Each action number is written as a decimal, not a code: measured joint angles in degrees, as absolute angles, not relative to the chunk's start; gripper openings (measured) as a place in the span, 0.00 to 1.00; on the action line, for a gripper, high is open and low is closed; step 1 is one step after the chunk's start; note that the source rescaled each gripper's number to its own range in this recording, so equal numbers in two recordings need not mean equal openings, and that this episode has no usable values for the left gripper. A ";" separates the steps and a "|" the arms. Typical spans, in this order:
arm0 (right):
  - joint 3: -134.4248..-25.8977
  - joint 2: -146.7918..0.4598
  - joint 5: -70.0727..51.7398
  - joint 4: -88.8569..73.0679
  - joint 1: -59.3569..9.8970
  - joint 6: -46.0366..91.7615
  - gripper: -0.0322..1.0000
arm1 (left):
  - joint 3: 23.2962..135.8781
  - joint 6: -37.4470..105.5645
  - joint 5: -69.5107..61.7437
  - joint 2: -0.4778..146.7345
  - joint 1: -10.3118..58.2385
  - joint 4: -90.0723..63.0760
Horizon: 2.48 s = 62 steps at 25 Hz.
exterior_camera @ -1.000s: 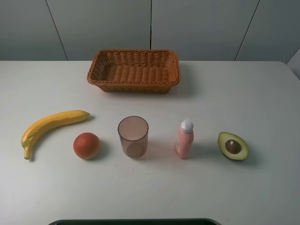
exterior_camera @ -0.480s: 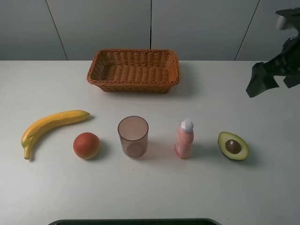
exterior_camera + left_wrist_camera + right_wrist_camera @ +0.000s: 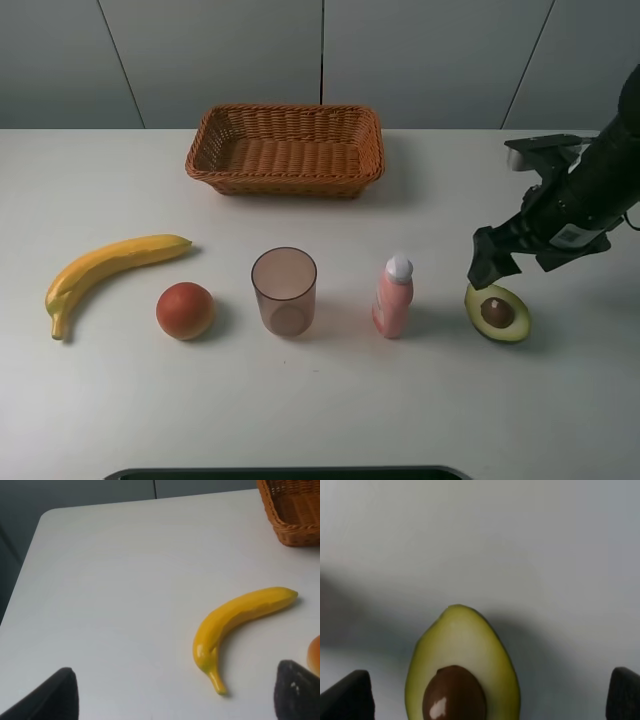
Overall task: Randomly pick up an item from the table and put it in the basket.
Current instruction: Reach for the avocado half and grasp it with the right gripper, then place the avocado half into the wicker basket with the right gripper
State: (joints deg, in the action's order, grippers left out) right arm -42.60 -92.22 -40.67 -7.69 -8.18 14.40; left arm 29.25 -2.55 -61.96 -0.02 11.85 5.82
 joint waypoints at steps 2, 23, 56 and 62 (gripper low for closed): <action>-41.26 -93.37 -39.41 -8.54 -8.22 14.40 1.00 | 29.25 -2.55 -61.96 -0.02 11.85 5.82; -39.28 -102.14 -34.68 -10.00 -11.87 14.18 0.14 | 29.25 -2.55 -61.96 -0.02 11.85 5.82; -88.18 -110.24 -25.99 -17.32 -20.67 23.49 0.04 | 29.25 -2.55 -61.96 -0.02 11.85 5.82; -92.75 -122.36 -25.95 -17.49 -22.10 23.86 0.04 | 29.25 -2.55 -61.96 -0.02 11.85 5.82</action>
State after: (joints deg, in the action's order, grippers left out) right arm -92.75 -122.36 -25.95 -17.49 -22.10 23.86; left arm 29.25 -2.55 -61.96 -0.02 11.85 5.82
